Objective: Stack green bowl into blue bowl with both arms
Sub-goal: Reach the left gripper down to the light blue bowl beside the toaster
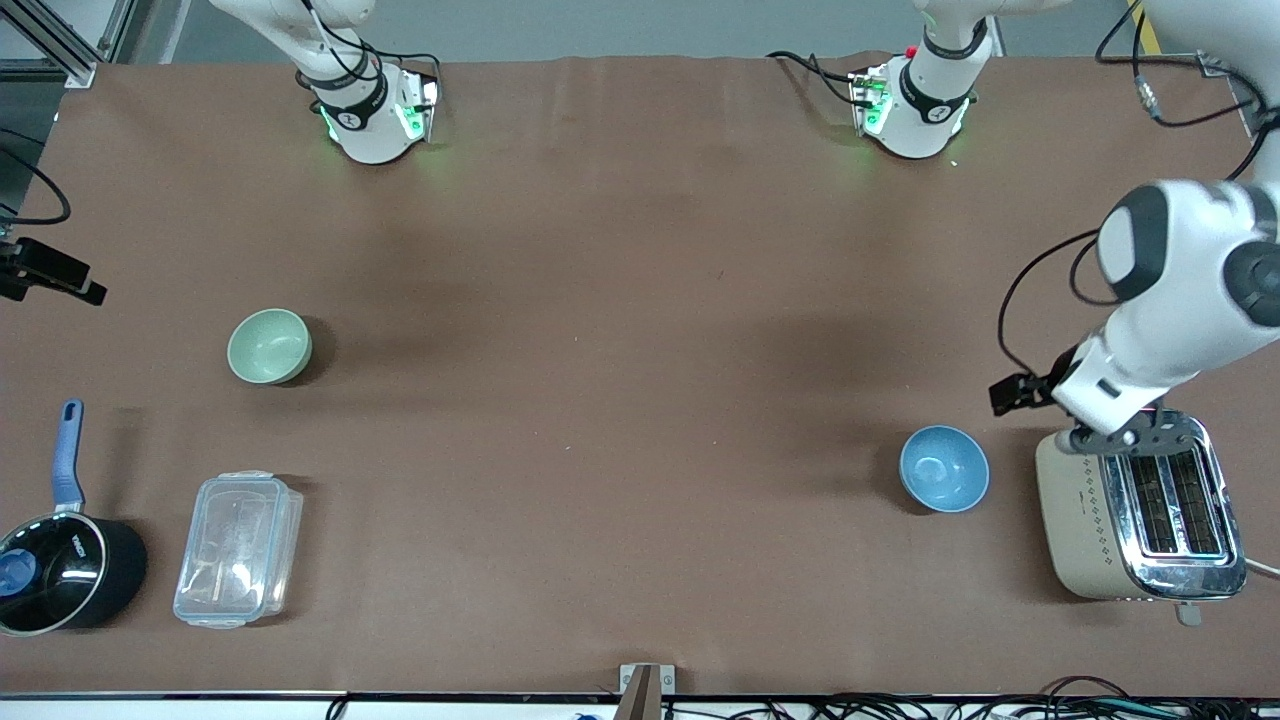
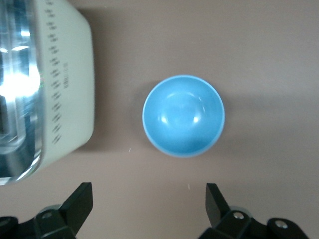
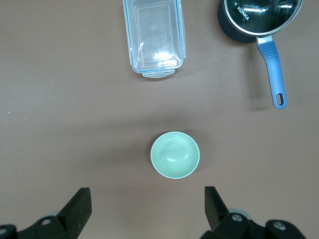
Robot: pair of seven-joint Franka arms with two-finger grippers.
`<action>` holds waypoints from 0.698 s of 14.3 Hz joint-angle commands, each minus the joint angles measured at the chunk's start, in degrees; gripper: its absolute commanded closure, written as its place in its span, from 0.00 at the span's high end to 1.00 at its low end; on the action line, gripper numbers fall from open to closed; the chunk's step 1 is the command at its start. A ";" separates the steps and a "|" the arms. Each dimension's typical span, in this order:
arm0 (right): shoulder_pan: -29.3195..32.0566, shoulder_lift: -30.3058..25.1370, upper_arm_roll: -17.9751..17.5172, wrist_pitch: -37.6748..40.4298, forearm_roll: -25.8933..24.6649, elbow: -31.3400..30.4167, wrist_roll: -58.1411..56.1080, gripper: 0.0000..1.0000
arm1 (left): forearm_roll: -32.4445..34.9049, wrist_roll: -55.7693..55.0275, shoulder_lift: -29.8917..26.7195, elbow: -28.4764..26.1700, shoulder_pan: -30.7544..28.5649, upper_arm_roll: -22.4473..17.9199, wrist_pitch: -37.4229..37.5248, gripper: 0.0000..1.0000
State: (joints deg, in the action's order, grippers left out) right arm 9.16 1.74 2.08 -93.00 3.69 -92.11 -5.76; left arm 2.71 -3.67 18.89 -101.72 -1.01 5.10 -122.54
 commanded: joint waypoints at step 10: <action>4.01 7.22 -0.85 -4.81 0.36 -4.21 -2.14 1.00 | 0.89 -0.20 15.74 1.44 -1.63 0.00 -13.78 0.50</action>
State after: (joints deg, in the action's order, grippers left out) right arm 11.19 5.78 2.12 -95.82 3.69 -95.52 -6.23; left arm 2.72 -3.67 33.70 -101.59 -2.65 5.04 -136.15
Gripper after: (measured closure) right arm 0.000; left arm 0.313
